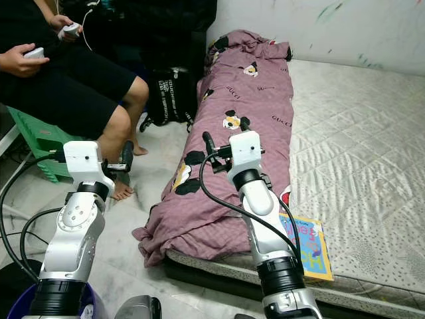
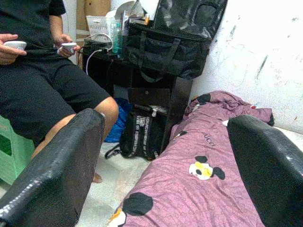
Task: Clean up the room
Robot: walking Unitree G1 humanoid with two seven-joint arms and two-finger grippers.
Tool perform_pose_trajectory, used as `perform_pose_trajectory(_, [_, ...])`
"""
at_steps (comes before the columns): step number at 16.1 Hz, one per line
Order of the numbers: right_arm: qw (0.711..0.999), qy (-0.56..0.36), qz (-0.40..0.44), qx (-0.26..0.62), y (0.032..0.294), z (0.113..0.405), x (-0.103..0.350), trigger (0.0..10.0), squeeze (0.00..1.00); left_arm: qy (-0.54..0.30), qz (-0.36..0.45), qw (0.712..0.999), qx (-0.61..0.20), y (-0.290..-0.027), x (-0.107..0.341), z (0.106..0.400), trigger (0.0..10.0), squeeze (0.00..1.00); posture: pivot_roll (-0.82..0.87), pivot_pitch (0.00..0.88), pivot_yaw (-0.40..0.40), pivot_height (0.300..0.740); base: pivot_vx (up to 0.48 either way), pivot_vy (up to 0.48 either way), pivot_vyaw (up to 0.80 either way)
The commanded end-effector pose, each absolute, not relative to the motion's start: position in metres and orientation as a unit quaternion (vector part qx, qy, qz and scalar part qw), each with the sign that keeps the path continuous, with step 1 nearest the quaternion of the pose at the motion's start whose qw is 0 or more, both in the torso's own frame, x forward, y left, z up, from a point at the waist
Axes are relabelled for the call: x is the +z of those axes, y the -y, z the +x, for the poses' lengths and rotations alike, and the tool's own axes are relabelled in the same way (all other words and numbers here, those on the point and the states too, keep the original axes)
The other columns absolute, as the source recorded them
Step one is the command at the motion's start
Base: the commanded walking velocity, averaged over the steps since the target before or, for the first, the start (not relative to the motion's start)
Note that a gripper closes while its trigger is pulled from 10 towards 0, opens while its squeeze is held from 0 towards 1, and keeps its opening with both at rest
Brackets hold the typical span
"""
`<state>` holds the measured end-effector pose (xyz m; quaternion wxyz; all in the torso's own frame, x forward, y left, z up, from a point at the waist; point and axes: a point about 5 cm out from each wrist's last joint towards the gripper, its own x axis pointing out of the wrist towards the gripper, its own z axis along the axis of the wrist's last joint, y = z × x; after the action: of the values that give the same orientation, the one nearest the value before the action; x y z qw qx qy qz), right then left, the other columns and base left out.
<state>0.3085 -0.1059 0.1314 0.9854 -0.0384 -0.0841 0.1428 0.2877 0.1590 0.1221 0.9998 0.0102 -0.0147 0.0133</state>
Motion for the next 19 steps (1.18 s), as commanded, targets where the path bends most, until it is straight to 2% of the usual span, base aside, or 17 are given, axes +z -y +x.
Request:
perform_pose_trajectory(1, [0.984,0.086,-0.04,0.148,0.105,0.3094,0.1328,10.0,0.0,0.015,0.014,1.0,0.013,-0.1599,0.1233,0.2883,10.0,0.0,0.03,0.0,-0.031,0.74,0.0,-0.255,0.0])
perform_pose_trajectory(5, [0.985,0.085,-0.038,0.147,0.105,0.3094,0.1326,10.0,0.0,0.014,0.015,1.0,0.011,-0.1596,0.1232,0.2885,10.0,0.0,0.03,0.0,-0.031,0.74,0.0,-0.284,0.0])
perform_pose_trajectory(14, [0.985,0.085,-0.035,0.144,0.1055,0.312,0.1335,10.0,0.0,0.015,0.005,1.0,0.013,-0.1601,0.1237,0.2907,10.0,0.0,0.02,0.0,-0.03,0.74,0.0,0.0,0.0])
perform_pose_trajectory(19, [0.987,0.086,-0.034,0.131,0.1088,0.3135,0.1321,10.0,0.0,0.002,-0.003,1.0,0.009,-0.1592,0.1176,0.2929,10.0,0.0,0.0,0.0,0.006,0.74,0.0,0.0,0.0])
